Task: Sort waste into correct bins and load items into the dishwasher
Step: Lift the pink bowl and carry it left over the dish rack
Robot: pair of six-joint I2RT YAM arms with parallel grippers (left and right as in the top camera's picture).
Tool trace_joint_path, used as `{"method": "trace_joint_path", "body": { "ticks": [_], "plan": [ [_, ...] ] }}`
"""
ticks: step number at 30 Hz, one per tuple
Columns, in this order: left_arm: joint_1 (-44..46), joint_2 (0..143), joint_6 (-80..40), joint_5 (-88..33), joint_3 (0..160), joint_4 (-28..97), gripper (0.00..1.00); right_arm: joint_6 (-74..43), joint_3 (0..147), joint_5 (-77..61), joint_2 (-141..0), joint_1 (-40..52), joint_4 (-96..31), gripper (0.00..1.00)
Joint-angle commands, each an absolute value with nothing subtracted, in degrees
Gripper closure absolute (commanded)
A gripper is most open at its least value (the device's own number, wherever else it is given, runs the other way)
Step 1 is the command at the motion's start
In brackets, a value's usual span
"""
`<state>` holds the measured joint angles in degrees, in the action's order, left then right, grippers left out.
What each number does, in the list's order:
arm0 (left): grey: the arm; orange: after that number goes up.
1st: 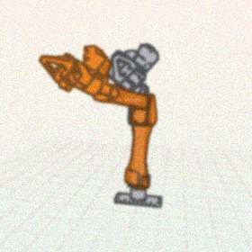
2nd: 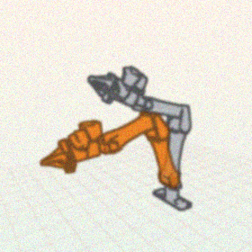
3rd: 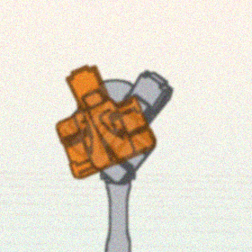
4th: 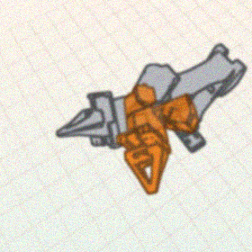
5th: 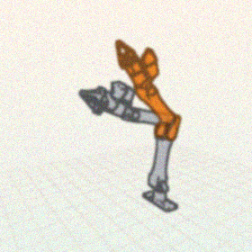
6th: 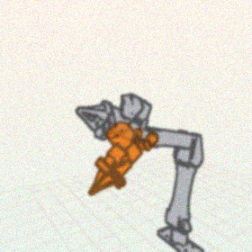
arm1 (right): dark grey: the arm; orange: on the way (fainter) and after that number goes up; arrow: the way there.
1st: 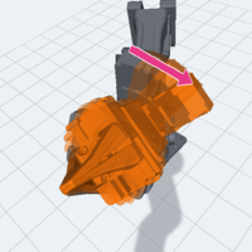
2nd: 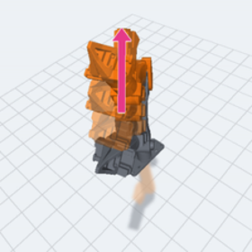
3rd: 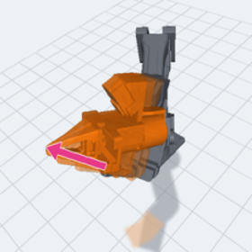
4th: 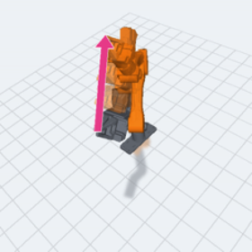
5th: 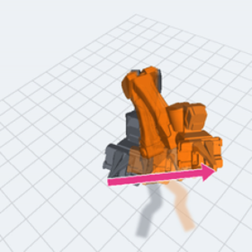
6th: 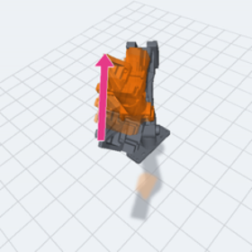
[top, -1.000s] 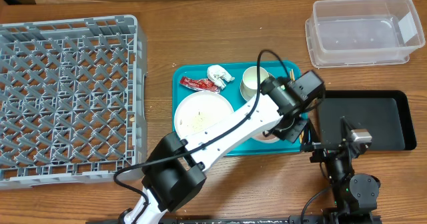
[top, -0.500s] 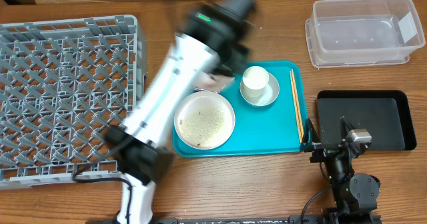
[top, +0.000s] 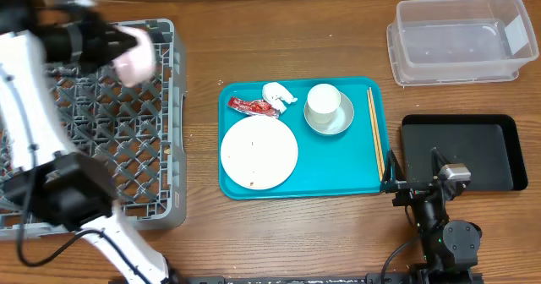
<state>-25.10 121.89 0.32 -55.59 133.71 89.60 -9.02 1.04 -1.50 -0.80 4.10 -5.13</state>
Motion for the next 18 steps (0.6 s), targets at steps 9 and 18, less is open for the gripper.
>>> {"method": "trace_joint_path", "body": {
  "ticks": [9,18],
  "plan": [
    [-42.1,121.5,34.3,-87.2,111.7,86.1,0.96,-9.2,0.4,-1.2,-0.2,3.8,-4.8,0.00],
    [-45.4,121.5,35.7,-90.6,95.5,70.3,0.96,-9.2,0.4,-1.2,-0.2,3.8,-4.8,0.00]
  ]
}}
